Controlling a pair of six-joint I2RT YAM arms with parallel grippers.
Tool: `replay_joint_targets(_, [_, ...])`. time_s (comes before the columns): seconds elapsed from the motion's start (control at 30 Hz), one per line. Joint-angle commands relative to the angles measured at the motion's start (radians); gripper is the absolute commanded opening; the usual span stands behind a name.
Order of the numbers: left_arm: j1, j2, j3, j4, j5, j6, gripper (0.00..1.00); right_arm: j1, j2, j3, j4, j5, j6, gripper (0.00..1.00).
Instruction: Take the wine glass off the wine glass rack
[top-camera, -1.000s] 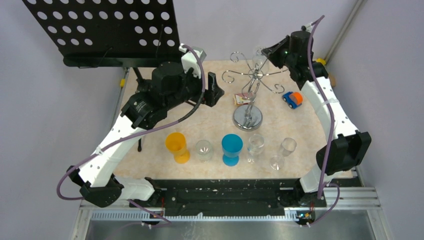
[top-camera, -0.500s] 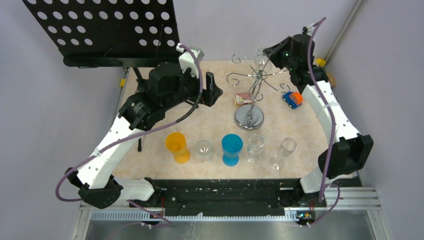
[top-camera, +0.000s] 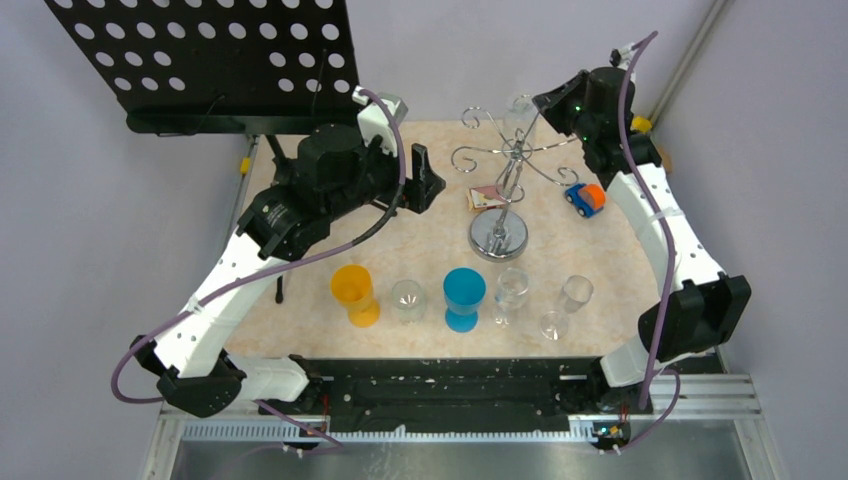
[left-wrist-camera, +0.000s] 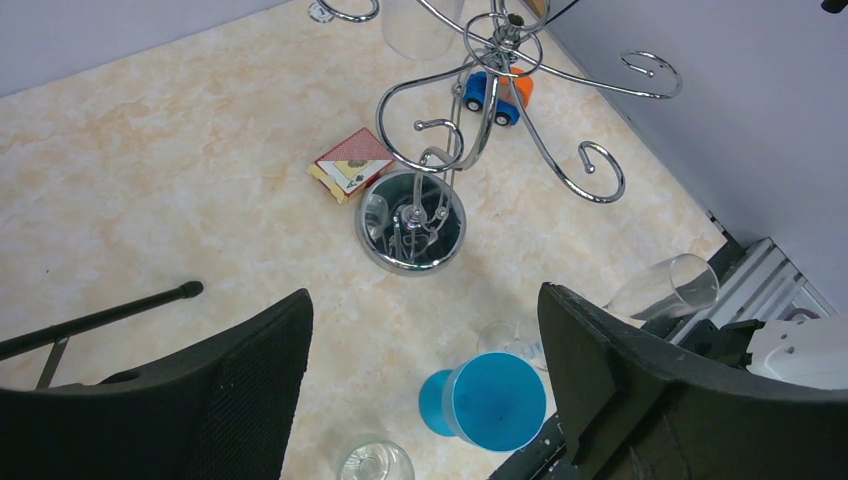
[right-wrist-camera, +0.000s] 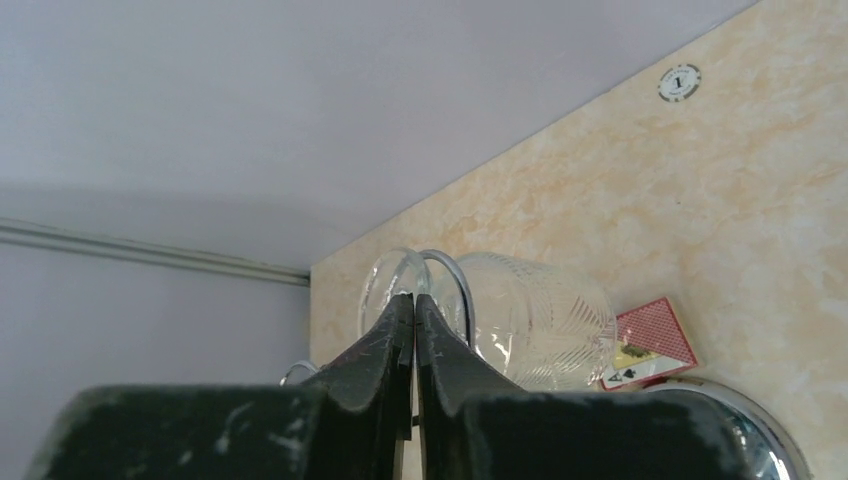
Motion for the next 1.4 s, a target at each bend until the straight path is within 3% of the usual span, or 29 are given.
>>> replay_joint_targets(0.0, [0.005,-0.016,0.000,0.052,0.034,-0.007,0.86,-0.008,-0.046,-0.023,0.096,-0.029,0.006,0.01])
replay_joint_targets(0.1, [0.005,-0.019,0.000,0.051,0.031,-0.007,0.86,-0.009,-0.037,-0.041,0.124,-0.051,0.041,0.01])
replay_joint_targets(0.2, [0.007,-0.024,-0.002,0.050,0.027,-0.007,0.86,-0.009,-0.020,-0.021,0.080,-0.048,0.049,0.15])
replay_joint_targets(0.3, [0.008,-0.026,-0.003,0.050,0.028,-0.007,0.86,-0.007,-0.035,-0.021,0.052,-0.010,0.040,0.21])
replay_joint_targets(0.5, [0.009,-0.019,0.000,0.053,0.034,-0.002,0.86,-0.008,-0.080,-0.025,0.018,0.027,0.017,0.26])
replay_joint_targets(0.93, [0.013,-0.009,0.008,0.056,0.047,-0.008,0.86,-0.007,-0.037,-0.039,0.003,-0.043,0.115,0.24])
replay_joint_targets(1.2, [0.013,-0.009,0.008,0.054,0.044,-0.008,0.86,-0.008,-0.020,-0.072,0.105,-0.050,0.145,0.25])
replay_joint_targets(1.37, [0.015,-0.012,0.005,0.053,0.040,-0.008,0.86,-0.007,-0.039,-0.124,0.212,-0.018,0.141,0.14])
